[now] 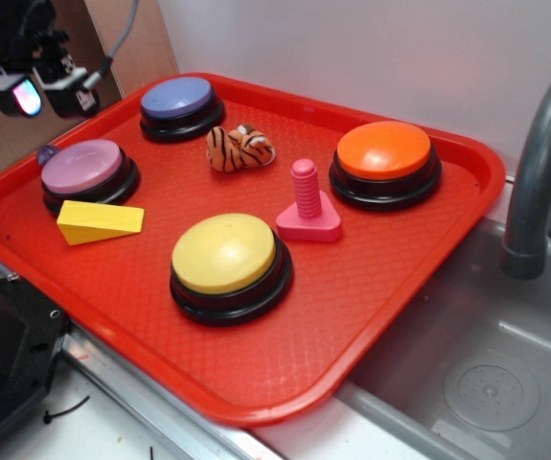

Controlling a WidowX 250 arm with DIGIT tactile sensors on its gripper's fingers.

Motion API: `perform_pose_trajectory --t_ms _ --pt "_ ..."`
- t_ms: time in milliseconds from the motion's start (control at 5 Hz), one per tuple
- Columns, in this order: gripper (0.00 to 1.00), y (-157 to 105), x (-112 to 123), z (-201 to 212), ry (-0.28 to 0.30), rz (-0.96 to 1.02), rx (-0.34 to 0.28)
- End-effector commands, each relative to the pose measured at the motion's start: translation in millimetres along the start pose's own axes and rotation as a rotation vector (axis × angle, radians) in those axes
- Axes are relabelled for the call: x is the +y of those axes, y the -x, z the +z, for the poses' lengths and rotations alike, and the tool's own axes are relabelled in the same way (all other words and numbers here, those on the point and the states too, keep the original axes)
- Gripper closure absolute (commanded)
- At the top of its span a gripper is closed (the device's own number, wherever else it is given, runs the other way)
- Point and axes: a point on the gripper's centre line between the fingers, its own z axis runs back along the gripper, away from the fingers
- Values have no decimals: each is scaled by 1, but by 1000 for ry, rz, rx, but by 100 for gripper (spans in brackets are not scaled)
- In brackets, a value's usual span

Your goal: Push the pink button.

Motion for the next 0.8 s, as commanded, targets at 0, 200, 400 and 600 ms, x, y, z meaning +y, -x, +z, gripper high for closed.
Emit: perform_pose_trajectory --t_ms 0,200,400,600 --pt "0 1 -13 -7 -43 -65 -4" --pt "0 7 -20 -11 -95 -76 11" --pt "0 7 -20 -18 -141 -41 35" --pt "0 5 -20 -24 -160 -38 55"
